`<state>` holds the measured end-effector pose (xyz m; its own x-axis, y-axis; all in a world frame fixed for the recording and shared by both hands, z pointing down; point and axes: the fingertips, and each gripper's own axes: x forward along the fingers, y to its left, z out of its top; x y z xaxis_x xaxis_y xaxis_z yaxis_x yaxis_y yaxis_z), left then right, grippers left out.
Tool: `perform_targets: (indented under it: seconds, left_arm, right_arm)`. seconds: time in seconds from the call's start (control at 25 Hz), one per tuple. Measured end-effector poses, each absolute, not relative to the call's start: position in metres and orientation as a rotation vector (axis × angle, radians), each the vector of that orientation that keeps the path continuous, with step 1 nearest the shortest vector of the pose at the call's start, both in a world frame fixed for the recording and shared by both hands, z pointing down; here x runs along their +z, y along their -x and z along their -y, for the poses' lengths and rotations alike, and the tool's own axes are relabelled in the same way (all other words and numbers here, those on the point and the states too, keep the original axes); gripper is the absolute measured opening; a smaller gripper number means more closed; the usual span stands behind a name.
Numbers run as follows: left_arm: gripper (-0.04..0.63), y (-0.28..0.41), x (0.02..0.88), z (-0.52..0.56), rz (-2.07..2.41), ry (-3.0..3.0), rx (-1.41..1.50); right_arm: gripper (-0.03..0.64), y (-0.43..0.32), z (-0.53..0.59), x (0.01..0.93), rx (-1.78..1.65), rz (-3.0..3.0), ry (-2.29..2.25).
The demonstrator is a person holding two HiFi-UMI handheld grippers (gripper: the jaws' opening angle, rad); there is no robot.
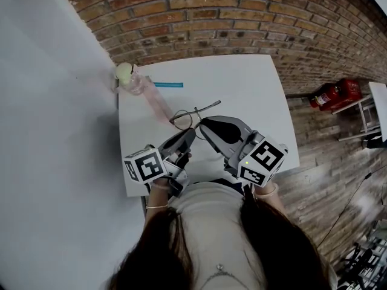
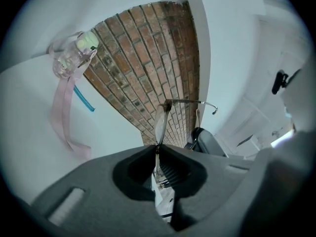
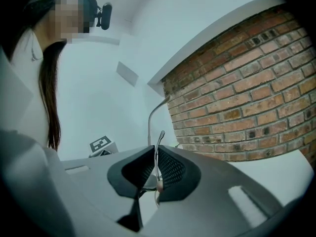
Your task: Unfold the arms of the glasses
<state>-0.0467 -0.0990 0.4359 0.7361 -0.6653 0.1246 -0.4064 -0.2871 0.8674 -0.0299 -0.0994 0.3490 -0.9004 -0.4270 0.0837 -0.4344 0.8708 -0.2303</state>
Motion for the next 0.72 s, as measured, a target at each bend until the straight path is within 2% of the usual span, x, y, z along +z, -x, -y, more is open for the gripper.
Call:
perform_targets:
  seconds: [0.72]
  left_arm:
    - [0.021,0.054,0.433,0.098,0.765,-1.767,-0.462]
  right_arm:
    - [0.026,0.01,0.107,0.332,0.432,3.083,-0.77]
